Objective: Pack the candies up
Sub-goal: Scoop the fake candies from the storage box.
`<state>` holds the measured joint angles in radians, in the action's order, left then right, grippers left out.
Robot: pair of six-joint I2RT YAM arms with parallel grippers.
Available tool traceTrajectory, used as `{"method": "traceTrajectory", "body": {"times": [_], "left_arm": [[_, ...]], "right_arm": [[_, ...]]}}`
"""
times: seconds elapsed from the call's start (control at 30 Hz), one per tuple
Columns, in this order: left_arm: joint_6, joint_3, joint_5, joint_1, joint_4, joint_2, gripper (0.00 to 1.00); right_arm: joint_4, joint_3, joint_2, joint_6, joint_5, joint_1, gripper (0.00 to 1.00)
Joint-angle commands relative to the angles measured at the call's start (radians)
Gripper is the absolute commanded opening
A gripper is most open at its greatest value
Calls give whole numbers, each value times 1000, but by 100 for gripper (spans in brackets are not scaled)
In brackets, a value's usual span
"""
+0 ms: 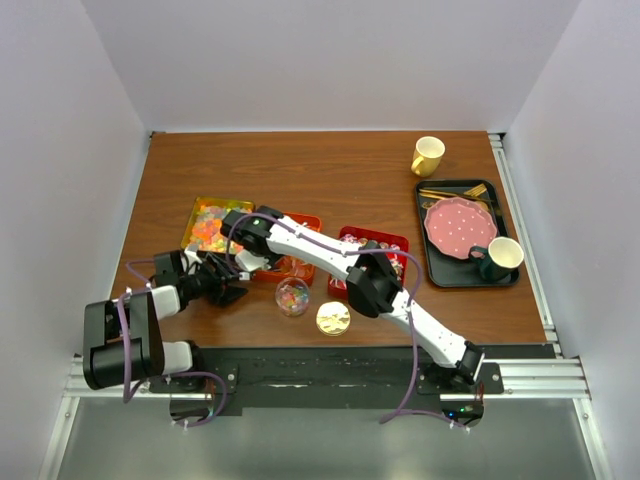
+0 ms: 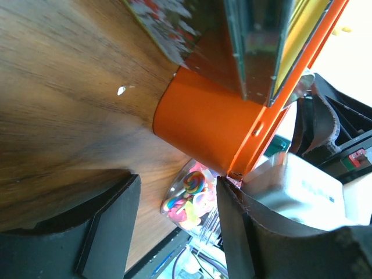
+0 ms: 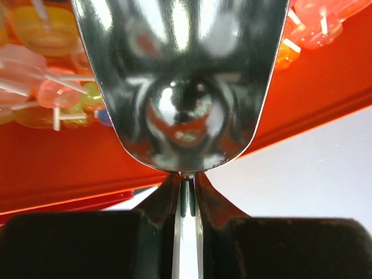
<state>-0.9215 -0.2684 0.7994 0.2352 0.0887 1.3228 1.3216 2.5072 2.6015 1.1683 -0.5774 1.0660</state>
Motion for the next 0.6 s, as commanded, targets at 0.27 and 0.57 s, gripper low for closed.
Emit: {"method": "traceTrajectory", "body": {"times": [0.27,0.57], "left_arm": [[148,14,-201,3,-150,-33,63],[196,-32,-174,3,-197,-47,64]], "right_arm": [[-175,-19,-30,-73,453,-26,0],[-240,-77,-73,-64,700,-84,0]]}}
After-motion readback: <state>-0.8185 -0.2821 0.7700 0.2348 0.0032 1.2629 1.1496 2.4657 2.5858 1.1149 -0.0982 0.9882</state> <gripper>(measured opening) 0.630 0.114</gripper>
